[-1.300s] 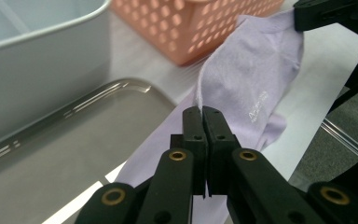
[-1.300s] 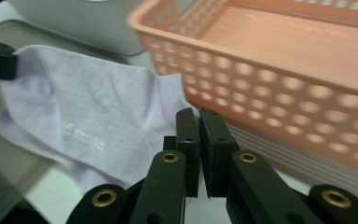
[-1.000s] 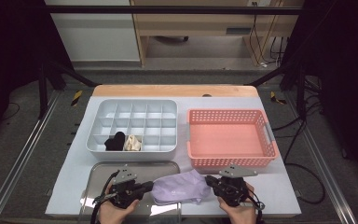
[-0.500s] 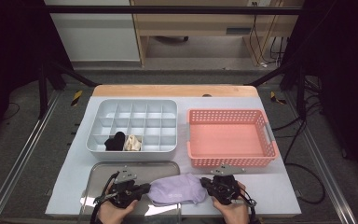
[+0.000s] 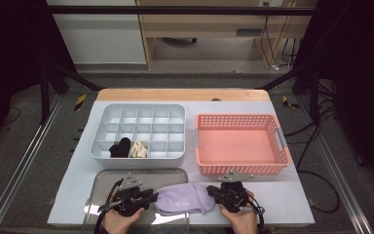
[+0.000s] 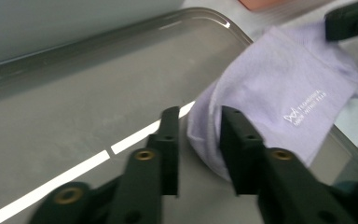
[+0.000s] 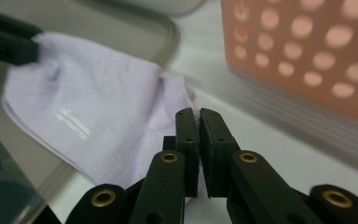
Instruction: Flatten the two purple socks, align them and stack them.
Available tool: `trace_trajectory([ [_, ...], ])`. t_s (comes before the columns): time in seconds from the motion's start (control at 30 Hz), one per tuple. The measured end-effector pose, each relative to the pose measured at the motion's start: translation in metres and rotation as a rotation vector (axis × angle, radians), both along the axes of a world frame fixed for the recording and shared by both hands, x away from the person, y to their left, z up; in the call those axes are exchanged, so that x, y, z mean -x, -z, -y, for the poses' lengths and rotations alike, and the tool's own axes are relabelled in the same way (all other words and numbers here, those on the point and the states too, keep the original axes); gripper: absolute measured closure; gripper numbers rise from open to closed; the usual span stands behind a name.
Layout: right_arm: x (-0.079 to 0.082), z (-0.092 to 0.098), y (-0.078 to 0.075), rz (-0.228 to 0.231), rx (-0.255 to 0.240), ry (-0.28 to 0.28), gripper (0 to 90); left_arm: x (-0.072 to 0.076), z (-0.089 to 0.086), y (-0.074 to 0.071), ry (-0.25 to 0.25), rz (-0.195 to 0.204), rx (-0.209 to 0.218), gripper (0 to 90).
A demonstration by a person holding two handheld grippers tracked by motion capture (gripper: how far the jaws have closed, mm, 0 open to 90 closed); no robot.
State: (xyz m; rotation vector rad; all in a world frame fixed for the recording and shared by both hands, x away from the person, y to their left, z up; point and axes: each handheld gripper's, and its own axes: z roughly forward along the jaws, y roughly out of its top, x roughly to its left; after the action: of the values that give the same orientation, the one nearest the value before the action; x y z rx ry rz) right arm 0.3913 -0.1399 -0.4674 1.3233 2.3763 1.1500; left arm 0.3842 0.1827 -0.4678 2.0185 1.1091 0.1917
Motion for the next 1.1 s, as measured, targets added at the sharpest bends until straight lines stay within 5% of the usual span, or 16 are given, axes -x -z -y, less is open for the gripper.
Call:
trace_trajectory([
  [0.2, 0.001, 0.0, -0.003, 0.016, -0.014, -0.009, 86.9, 0.0, 0.005, 0.006, -0.008, -0.01, -0.022, 62.5],
  [0.5, -0.003, 0.0, 0.003, 0.019, 0.002, 0.004, 85.5, 0.002, 0.009, 0.005, 0.007, 0.0, -0.038, 85.3],
  [0.67, -0.003, 0.0, 0.002, 0.05, 0.003, 0.014, 75.0, 0.001, 0.005, 0.002, -0.01, 0.04, -0.039, 85.7],
  [0.83, 0.007, -0.004, -0.01, 0.116, -0.027, -0.02, 74.3, 0.002, 0.004, 0.005, -0.003, 0.05, -0.047, 83.3],
  [1.0, 0.018, -0.018, -0.005, 0.092, -0.051, -0.096, 73.0, 0.004, 0.0, 0.009, 0.005, 0.069, -0.031, 73.5],
  [1.1, 0.022, -0.025, 0.002, 0.081, -0.025, -0.111, 71.1, 0.004, 0.0, 0.01, 0.004, 0.073, -0.033, 71.5],
])
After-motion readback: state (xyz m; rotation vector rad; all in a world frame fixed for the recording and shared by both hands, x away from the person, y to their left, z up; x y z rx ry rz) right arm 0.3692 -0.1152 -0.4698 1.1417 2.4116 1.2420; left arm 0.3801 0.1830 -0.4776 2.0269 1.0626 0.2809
